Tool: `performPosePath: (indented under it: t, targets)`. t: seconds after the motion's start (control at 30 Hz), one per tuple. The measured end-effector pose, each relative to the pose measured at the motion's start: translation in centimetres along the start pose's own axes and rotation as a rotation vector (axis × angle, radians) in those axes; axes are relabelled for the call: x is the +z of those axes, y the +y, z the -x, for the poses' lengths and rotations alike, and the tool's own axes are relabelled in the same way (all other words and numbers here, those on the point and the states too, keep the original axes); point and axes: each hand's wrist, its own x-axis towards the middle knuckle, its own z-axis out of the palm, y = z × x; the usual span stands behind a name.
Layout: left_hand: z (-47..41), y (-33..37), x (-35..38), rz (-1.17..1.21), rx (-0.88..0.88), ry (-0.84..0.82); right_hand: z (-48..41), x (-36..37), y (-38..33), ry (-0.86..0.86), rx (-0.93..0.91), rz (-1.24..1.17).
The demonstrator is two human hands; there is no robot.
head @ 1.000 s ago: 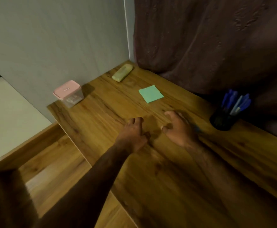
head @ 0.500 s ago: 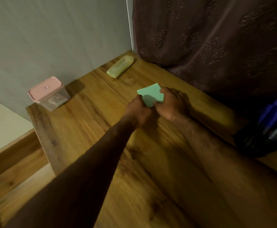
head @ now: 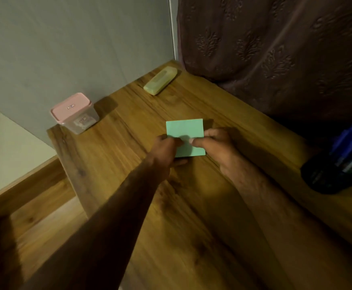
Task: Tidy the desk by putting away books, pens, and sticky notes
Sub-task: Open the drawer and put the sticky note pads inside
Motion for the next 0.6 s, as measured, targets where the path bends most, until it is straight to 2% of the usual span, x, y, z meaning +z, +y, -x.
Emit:
performPosePath:
  t: [0.17, 0.33, 0.5, 0.6]
  targets:
    - [4.9, -1.4, -3.6, -0.113, 0.091, -0.188, 5.6, 0.4, 0.2, -0.117, -0.012, -0.060]
    - [10.2, -2.4, -8.8, -0.183, 0.173, -0.251, 11.9, 2.5, -0.1, -0.177, -0.025, -0.013]
    - [15.5, -3.5, -13.9, -0.255, 0.255, -0.251, 19.3, 5.6, -0.1, -0.159, -0.006, 0.021]
    - [18.5, -4.6, -17.7, -0.300, 0.284, -0.290, 24.0, 7.4, 0.4, -0.224, 0.012, 0.079]
